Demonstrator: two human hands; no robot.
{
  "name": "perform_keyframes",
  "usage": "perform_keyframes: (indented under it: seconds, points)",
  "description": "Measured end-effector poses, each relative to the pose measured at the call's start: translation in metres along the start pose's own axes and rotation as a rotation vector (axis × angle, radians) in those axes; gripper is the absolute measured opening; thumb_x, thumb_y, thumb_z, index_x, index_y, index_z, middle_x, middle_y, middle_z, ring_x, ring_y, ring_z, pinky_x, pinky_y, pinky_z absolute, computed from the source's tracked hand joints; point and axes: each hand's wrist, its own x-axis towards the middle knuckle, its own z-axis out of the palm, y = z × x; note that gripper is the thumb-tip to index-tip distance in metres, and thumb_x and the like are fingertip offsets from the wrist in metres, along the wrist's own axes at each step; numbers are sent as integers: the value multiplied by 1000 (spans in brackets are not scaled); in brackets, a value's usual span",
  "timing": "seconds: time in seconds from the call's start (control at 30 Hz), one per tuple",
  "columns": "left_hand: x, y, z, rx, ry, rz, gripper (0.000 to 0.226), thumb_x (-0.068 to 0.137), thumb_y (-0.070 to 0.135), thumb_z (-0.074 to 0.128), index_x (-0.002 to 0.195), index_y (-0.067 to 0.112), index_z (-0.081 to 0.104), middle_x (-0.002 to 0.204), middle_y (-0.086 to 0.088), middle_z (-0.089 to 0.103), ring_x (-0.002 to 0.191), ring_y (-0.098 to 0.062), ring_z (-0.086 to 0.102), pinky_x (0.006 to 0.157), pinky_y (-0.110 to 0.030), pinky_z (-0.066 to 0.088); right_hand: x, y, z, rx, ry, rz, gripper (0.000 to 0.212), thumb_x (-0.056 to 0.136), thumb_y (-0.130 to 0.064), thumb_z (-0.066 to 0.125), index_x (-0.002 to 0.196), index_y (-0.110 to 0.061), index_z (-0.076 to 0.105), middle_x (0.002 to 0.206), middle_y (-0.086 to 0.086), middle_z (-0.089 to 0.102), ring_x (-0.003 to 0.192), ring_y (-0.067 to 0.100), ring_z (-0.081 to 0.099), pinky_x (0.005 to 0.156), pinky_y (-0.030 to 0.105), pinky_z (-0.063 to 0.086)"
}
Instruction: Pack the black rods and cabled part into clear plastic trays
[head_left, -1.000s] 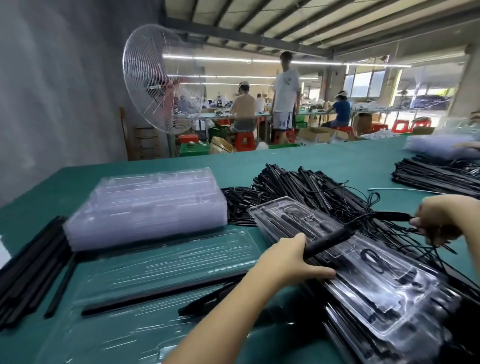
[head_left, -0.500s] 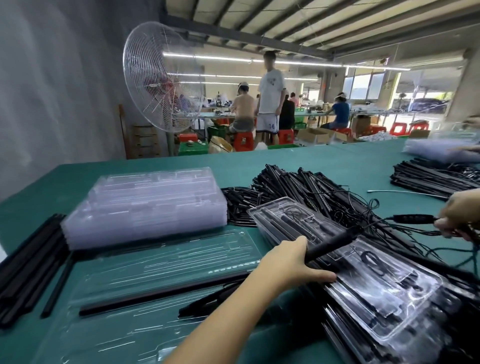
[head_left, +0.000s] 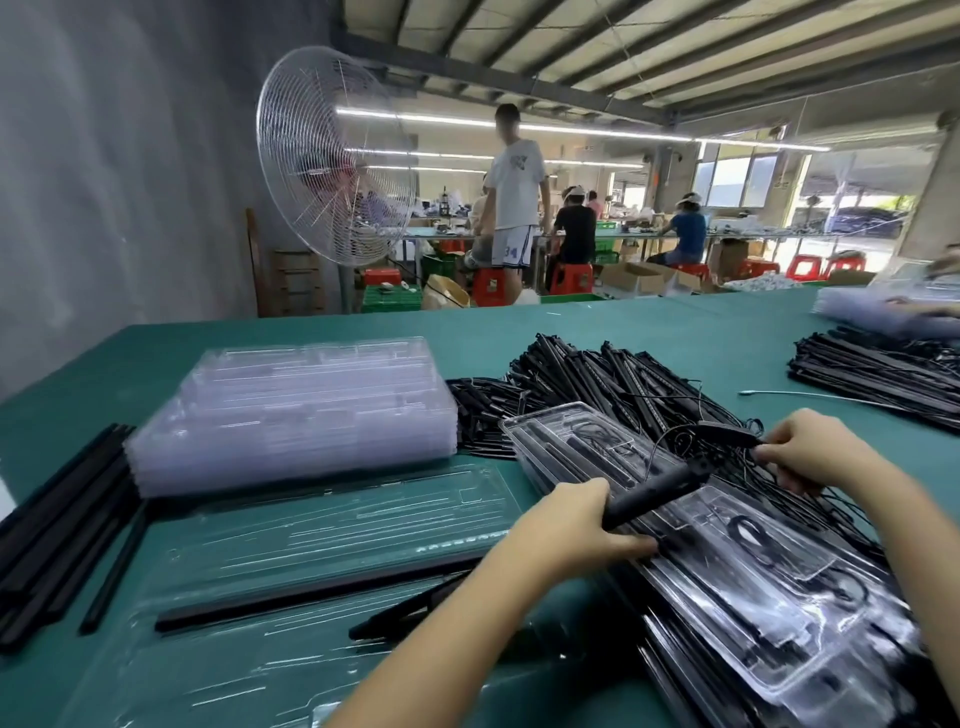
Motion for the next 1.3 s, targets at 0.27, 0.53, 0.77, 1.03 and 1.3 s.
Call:
perform_keyframes:
  seconds: [0.27,0.53,0.77,1.03,1.3]
  points:
    - [-1,-11,-63,343,161,-24,16,88,9,48,99,16,39,91,-5,49,73,-25,53,57,-31,39,-5,-35,3,-59,-118,-114,39,94,0,36,114,-21,61,81,8,64,48,15,61,40,21,43]
    - [9,-6,-82,884,290,304,42,94,10,48,133,26,40,118,-4,55,106,-28,52,68,-31,29,-34,-143,-11,313,-691,-662,37,86,-55,51,123,-50,49,125,-20,59,118,-8,49,100,21,36]
    - [31,-11,-104,937,360,338,20,95,13,45,115,14,46,114,-3,58,109,-22,45,81,-28,30,-24,-166,22,129,-765,-675,44,76,-12,75,114,-14,52,99,5,64,82,9,60,75,25,53]
    - [21,-37,-102,761,636,356,58,67,12,78,122,9,60,120,-9,62,114,-27,59,104,-50,41,31,-155,14,314,-190,-494,16,78,-14,72,90,-10,62,69,4,60,54,14,54,50,24,44]
    - [-6,-93,-81,485,581,229,25,76,3,68,100,8,64,101,-4,62,95,-23,59,89,-29,42,120,-112,5,-7,231,-35,31,84,-13,64,67,-7,38,66,10,43,62,24,44,51,29,33]
